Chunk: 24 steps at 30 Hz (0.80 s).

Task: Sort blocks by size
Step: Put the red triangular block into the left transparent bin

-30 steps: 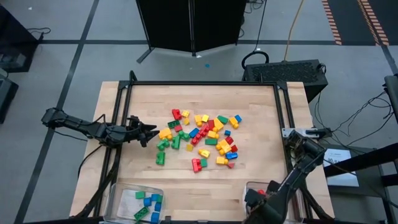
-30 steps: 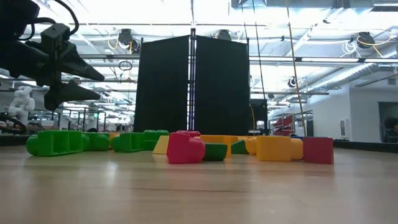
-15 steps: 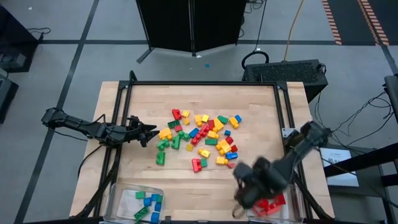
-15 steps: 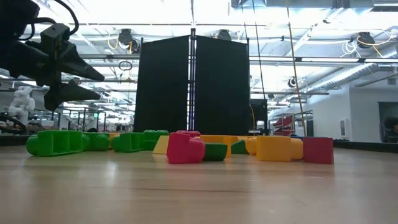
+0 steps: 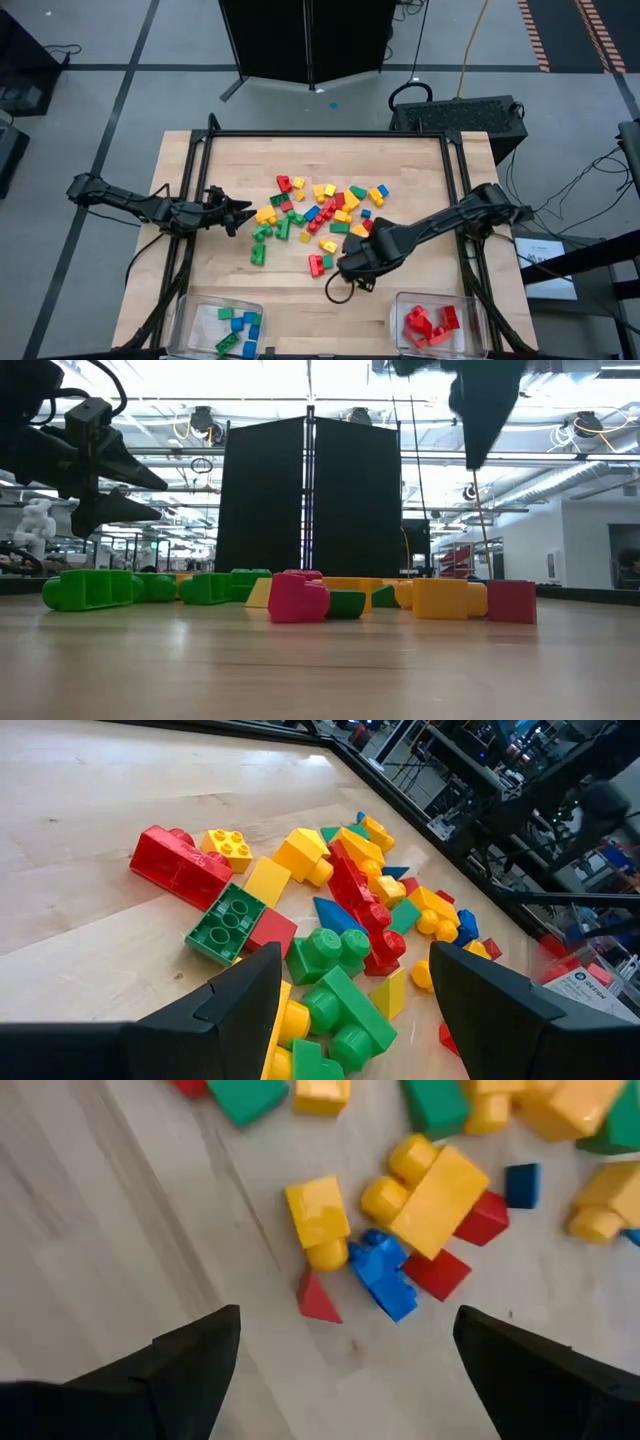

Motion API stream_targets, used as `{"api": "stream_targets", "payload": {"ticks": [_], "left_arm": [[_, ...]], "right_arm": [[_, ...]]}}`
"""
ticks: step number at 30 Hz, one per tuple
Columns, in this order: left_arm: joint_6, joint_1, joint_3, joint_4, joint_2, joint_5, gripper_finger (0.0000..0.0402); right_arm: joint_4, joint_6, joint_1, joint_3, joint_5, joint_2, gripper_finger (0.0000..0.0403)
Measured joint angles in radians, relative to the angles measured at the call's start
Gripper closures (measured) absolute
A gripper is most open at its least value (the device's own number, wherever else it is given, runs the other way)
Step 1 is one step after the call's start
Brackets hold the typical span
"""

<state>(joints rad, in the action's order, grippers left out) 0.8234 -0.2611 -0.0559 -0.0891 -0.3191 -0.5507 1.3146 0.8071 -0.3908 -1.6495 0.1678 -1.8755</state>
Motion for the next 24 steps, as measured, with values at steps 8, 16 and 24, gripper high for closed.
{"api": "stream_targets", "payload": {"ticks": [8,16,24], "left_arm": [[-0.001,0.000,0.000,-0.001,0.000,0.000,0.0146],[0.001,0.000,0.000,-0.002,0.000,0.000,0.0146],[0.006,0.000,0.000,-0.002,0.000,0.000,0.0146]], "right_arm": [[-0.159,-0.053,-0.010,0.215,-0.067,0.002,0.0045],[-0.349,-0.087,-0.010,0.370,-0.091,0.002,0.0045],[-0.507,-0.077,0.022,0.483,-0.096,0.002,0.0072]]}}
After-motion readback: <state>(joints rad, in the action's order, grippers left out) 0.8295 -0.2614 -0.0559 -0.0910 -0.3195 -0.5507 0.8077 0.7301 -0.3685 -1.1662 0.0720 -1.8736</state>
